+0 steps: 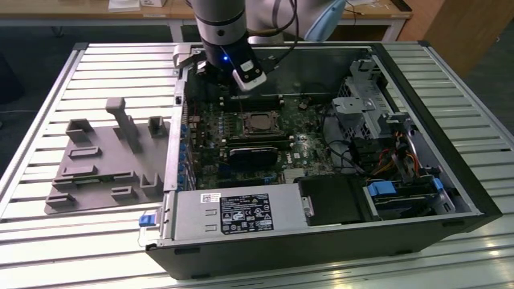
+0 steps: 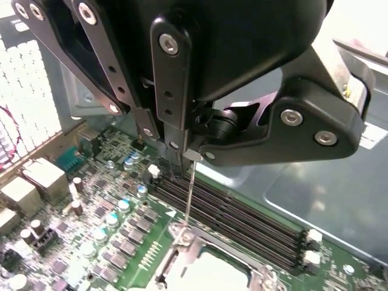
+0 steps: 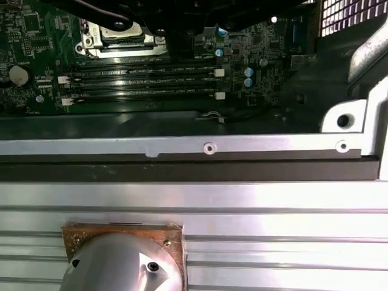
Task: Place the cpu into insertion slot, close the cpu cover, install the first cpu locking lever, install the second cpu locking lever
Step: 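Install the first cpu locking lever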
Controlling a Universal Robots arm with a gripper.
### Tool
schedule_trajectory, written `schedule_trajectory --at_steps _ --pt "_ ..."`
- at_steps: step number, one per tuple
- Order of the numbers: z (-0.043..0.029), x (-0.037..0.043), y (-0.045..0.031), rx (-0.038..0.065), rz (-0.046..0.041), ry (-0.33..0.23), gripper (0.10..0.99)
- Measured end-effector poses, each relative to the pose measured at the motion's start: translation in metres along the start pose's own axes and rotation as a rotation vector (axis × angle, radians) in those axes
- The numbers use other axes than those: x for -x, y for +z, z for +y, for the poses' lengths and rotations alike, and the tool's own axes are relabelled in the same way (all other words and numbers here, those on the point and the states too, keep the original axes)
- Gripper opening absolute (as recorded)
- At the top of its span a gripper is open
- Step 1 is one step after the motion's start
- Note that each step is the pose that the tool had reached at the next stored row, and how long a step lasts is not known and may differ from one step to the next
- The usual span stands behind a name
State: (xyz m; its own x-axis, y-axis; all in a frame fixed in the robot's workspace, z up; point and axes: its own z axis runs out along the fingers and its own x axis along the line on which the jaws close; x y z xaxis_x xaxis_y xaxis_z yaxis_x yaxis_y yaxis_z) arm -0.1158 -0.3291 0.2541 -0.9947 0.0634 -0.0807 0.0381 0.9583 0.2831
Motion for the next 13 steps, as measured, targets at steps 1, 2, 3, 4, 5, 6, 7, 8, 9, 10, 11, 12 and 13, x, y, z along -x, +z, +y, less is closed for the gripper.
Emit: schedule_trajectory --at_steps 1,2,3,4,5,6,7,8,9,10,11,12,13 --pt "0.0001 0.0026 0.0002 0.000 0.0001 0.000 0.102" --pt "0.0002 0.0052 0.0005 0.000 0.0004 0.000 0.102" --pt "0.0003 0.0078 0.0007 0.000 0.0006 0.000 0.102" --pt "0.0004 0.0103 0.0010 0.000 0.0008 0.000 0.102" --pt "0.0005 0.0126 0.0012 0.000 0.0009 0.000 0.102" --pt "0.0006 0.0150 0.0015 0.000 0.0010 0.000 0.102" --pt "0.0007 0.0177 0.0017 0.000 0.0011 0.000 0.102" --pt "0.0007 0.0199 0.0019 0.000 0.0013 0.000 0.102" --pt "0.0008 0.0220 0.0021 0.000 0.0015 0.000 0.102" --pt "0.0009 0.0240 0.0023 0.000 0.0016 0.000 0.102" --pt "0.0010 0.0261 0.0025 0.000 0.0018 0.000 0.102" --pt "0.0011 0.0283 0.0027 0.000 0.0020 0.001 0.102" --pt "0.0012 0.0302 0.0029 0.000 0.0022 0.001 0.102"
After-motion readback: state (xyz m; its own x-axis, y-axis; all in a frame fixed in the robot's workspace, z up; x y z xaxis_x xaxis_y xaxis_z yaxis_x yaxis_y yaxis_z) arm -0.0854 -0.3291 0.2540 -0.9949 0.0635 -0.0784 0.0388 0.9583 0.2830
